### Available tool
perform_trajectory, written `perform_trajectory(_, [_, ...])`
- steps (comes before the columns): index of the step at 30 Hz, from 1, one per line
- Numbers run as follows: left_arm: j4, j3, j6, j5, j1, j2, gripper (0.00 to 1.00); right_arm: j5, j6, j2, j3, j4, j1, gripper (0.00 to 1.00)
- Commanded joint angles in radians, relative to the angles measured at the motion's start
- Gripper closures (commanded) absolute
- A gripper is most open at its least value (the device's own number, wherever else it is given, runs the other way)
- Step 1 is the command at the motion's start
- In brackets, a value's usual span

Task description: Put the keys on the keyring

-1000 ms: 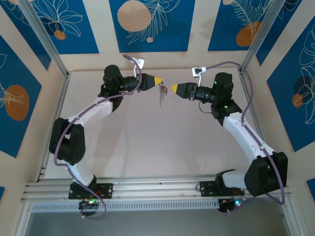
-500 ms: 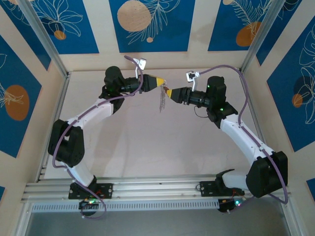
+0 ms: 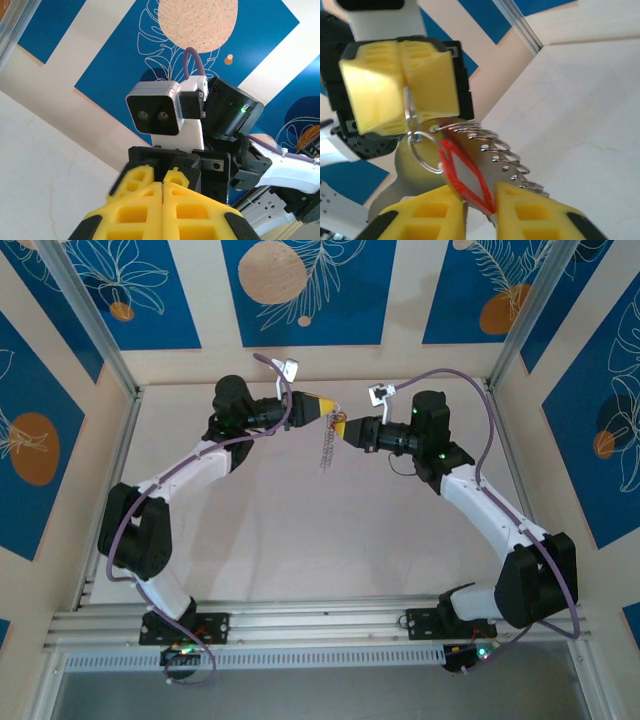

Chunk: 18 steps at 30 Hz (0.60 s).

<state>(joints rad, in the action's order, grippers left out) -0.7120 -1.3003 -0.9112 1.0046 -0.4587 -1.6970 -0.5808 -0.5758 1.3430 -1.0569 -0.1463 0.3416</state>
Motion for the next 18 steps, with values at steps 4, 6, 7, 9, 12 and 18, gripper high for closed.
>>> perform_trajectory(4, [-0.058, 0.008, -0.004, -0.014, -0.011, 0.028, 1.00, -0.051, -0.013, -0.011, 0.010, -0.044, 0.008, 1.00])
perform_trajectory(6, [-0.065, 0.012, -0.006, -0.021, -0.010, 0.032, 1.00, -0.054, -0.018, -0.010, 0.014, -0.046, 0.008, 1.00])
perform_trajectory(7, [-0.068, 0.016, -0.010, -0.025, -0.010, 0.033, 1.00, -0.054, -0.019, -0.010, 0.014, -0.047, 0.010, 1.00])
perform_trajectory(9, [-0.078, 0.021, -0.012, -0.033, -0.011, 0.037, 1.00, -0.054, -0.021, -0.008, 0.018, -0.049, 0.015, 1.00])
perform_trajectory(12, [-0.083, 0.027, -0.014, -0.045, -0.013, 0.042, 1.00, -0.057, -0.020, -0.004, 0.016, -0.046, 0.027, 1.00])
perform_trajectory(18, [-0.092, 0.035, -0.014, -0.065, -0.017, 0.049, 1.00, -0.063, 0.000, 0.016, -0.007, -0.021, 0.060, 1.00])
